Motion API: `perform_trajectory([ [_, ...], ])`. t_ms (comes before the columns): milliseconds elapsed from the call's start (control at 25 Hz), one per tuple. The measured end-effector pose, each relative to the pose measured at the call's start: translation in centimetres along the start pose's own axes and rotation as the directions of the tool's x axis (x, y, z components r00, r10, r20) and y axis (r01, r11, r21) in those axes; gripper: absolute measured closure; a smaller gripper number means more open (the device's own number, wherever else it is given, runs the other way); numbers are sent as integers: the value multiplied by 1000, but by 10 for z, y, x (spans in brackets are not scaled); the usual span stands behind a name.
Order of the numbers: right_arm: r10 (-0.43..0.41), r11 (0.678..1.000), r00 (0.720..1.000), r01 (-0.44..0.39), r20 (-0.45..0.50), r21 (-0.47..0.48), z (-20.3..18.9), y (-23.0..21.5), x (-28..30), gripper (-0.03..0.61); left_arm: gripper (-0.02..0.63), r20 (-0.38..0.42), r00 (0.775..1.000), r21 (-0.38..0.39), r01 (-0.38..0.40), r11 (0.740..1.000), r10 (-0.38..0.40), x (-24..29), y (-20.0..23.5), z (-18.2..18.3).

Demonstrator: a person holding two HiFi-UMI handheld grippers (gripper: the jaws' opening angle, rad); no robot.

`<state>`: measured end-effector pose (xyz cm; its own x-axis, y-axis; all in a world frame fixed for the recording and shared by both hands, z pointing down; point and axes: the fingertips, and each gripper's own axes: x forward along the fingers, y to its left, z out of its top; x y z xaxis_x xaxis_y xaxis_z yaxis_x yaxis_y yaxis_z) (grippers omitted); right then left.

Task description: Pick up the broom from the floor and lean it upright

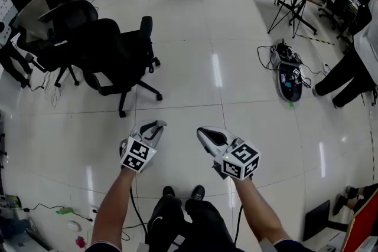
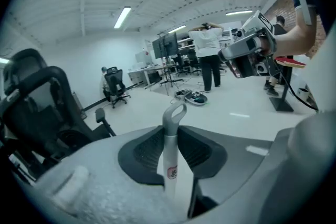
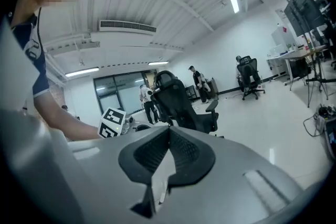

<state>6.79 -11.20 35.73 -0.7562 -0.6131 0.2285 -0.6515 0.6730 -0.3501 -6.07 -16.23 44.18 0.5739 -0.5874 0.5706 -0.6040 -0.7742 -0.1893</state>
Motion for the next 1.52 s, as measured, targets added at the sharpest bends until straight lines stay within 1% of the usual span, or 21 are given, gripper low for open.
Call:
perform_trajectory([
  [80,43,999,999,-44,-13,-32,15,11,15,575,525,3,996,-45,-91,995,92,-21,30,1],
  [120,64,997,998,-65,-23,-48,20,17,23,575,525,5,991,-73,-135,988,136,-31,44,2],
  [240,122,989,992,-125,-41,-74,32,29,45,575,525,16,966,-160,-252,955,257,-56,78,5],
  [320,153,985,987,-156,-44,-68,35,35,62,575,525,20,950,-212,-301,930,312,-70,94,3],
  [400,174,983,984,-176,-40,-53,42,41,85,575,525,29,934,-273,-336,901,357,-82,113,-2],
  [520,196,979,980,-198,-45,-47,59,49,120,575,525,37,909,-373,-373,849,416,-98,144,-8],
  [640,194,978,979,-198,-56,-62,72,48,151,575,523,41,895,-441,-383,811,445,-105,175,-7],
  [800,184,981,982,-186,-43,-51,90,45,185,575,523,36,874,-524,-397,754,485,-108,206,-14],
  [960,185,979,982,-188,-51,-84,107,36,210,575,523,38,847,-559,-421,714,530,-100,226,-14],
  [1040,190,976,980,-196,-61,-95,113,31,220,575,523,30,826,-577,-445,685,562,-96,237,-17],
  [1160,212,970,974,-219,-75,-108,125,19,241,575,523,7,797,-598,-481,641,604,-87,264,-17],
  [1320,256,957,962,-266,-99,-113,141,-5,278,575,525,-40,778,-620,-511,595,626,-67,307,-17],
  [1440,304,940,944,-319,-127,-122,155,-19,309,575,525,-79,761,-631,-538,559,644,-54,337,-18],
  [1520,335,927,932,-353,-141,-128,166,-31,325,575,525,-104,753,-633,-554,541,650,-42,352,-17],
])
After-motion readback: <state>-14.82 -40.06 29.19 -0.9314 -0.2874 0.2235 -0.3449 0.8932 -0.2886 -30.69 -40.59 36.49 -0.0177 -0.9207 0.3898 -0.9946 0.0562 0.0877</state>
